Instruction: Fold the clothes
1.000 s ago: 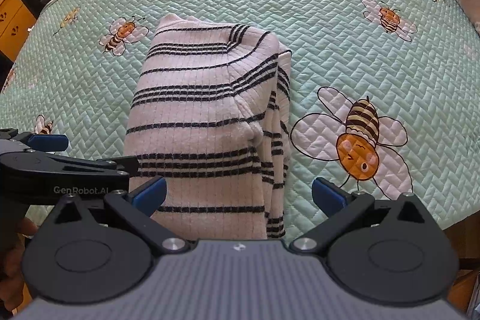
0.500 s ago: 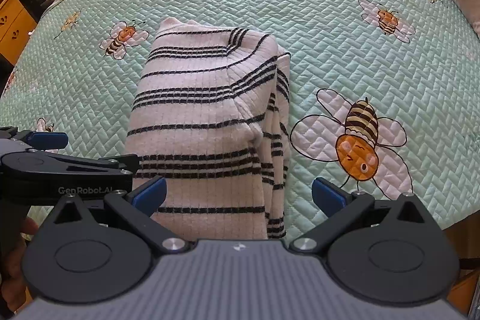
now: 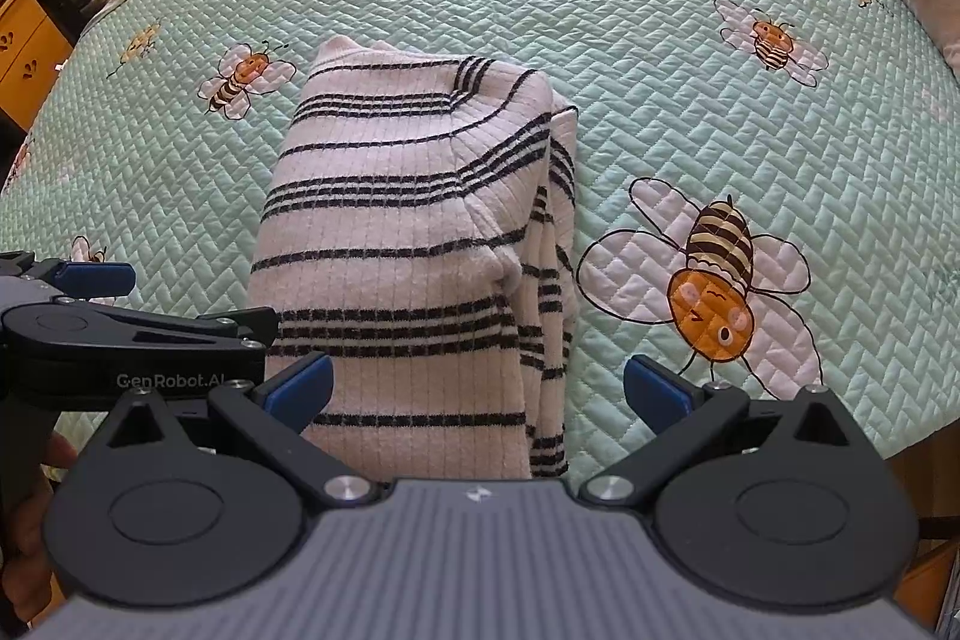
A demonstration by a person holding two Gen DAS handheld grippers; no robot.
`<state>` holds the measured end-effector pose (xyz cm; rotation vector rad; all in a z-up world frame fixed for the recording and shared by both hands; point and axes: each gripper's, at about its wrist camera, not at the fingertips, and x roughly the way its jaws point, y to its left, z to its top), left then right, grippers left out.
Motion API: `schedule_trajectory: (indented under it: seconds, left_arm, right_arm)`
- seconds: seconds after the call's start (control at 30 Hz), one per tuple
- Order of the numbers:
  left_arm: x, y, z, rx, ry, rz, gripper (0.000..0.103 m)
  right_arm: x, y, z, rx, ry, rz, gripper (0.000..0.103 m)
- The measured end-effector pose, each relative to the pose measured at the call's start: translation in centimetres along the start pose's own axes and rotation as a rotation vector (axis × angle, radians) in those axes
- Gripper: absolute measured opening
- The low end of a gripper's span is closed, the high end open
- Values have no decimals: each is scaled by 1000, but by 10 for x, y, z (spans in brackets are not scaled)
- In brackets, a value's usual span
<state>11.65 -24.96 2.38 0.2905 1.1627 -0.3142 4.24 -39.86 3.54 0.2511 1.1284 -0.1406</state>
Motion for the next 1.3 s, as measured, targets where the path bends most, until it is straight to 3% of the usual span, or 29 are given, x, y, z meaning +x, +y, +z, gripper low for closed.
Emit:
schedule_trajectory:
  seconds: [0.1, 0.33, 0.4, 0.43, 0.47, 0.53, 0.6, 0.67, 0.77, 0.8, 0.9, 0.97, 1.0, 1.07, 1.17, 1.3]
  left_arm:
    - [-2, 0, -1, 1, -17, 7, 102]
    - [-22, 4, -6, -9, -158, 46, 102]
    - [-28, 5, -7, -12, -198, 57, 99]
    - [-31, 6, -8, -13, -218, 63, 99]
    - [-40, 6, -12, -13, -277, 95, 99]
    - [-71, 6, -25, -8, -476, 209, 102]
    - [-99, 8, -39, -15, -649, 236, 102]
    - [-114, 13, -49, -18, -725, 170, 102]
    - [-133, 14, -70, -5, -865, 173, 102]
    - [-141, 10, -80, 10, -931, 203, 102]
    - [-162, -19, -113, 139, -1148, 415, 102]
    - [-163, -40, -116, 214, -1156, 560, 103]
    - [-158, -47, -114, 229, -1123, 616, 103]
    - [-149, -55, -106, 229, -1039, 665, 103]
    - [-142, -52, -100, 201, -921, 536, 102]
    - [-142, -37, -95, 139, -873, 327, 102]
  right_arm:
    - [0, 0, 0, 0, -3, -1, 102]
    - [-3, 0, -1, 0, -23, 7, 102]
    - [-10, 0, -3, -6, -69, 14, 101]
    - [-21, 0, -6, -12, -150, 19, 97]
    - [-38, 0, -14, -14, -277, 6, 96]
    - [-70, -2, -31, -18, -531, -19, 100]
    - [-90, -6, -54, -11, -771, -58, 103]
    - [-89, -15, -71, 7, -843, -24, 103]
    - [-76, -18, -76, 44, -813, -29, 103]
    - [-71, -19, -78, 56, -803, -31, 103]
    - [-64, -16, -86, 64, -815, -74, 103]
    - [-63, -8, -84, 42, -805, -134, 103]
    - [-60, -6, -81, 46, -775, -131, 103]
    - [-52, -9, -74, 81, -702, -80, 103]
    - [-39, -17, -72, 132, -610, -40, 103]
    - [-30, -19, -74, 151, -560, -42, 102]
